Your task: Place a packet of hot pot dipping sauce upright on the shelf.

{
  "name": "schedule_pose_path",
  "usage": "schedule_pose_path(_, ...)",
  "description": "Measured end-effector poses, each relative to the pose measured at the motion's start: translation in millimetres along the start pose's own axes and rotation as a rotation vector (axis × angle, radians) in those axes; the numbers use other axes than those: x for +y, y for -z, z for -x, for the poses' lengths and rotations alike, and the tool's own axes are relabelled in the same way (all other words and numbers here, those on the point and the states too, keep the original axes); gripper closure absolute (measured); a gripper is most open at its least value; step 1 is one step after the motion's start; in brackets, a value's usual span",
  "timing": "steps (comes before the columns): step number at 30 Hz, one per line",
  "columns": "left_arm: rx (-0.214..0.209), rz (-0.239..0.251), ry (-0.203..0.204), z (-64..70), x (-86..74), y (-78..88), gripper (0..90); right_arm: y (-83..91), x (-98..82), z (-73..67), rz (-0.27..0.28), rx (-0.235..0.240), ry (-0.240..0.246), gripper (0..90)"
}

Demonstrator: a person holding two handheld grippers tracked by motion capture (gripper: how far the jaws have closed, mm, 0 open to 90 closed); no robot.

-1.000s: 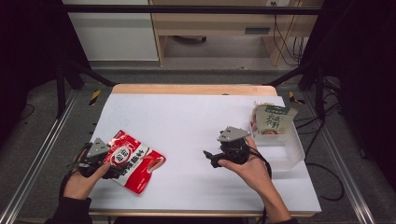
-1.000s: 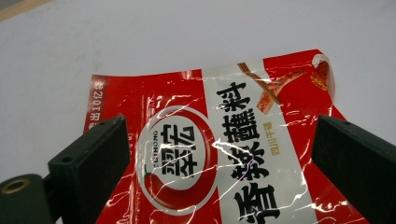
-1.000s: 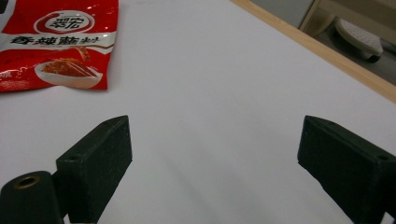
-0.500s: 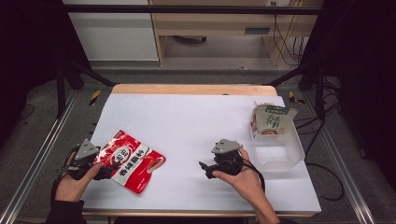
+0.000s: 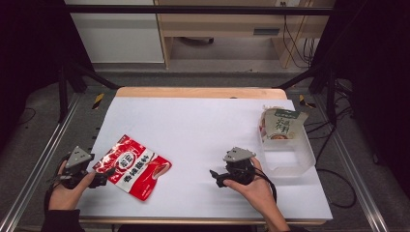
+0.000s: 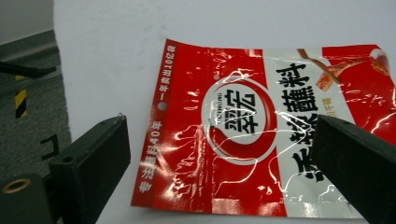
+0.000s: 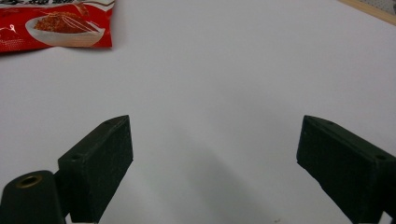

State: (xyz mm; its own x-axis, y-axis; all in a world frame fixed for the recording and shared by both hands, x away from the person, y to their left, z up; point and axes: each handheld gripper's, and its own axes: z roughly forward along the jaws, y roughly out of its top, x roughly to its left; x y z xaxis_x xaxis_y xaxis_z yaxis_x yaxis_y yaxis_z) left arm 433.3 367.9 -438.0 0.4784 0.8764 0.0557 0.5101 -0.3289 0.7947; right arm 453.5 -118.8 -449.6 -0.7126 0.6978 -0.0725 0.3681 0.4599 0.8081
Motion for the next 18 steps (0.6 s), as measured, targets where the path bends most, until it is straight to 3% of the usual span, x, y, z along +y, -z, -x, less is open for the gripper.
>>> schedule_pose_path(10,0.002,0.008,0.054,-12.7,-10.9,6.9,6.1,-1.8,-2.0,-0.8,-0.015,-0.004,0.010,11.1)
schedule_pose_path(18,-0.002,-0.021,0.053,-17.3,-15.2,2.8,9.1,-6.3,-3.4,-3.2,-0.041,-0.008,0.035,11.4)
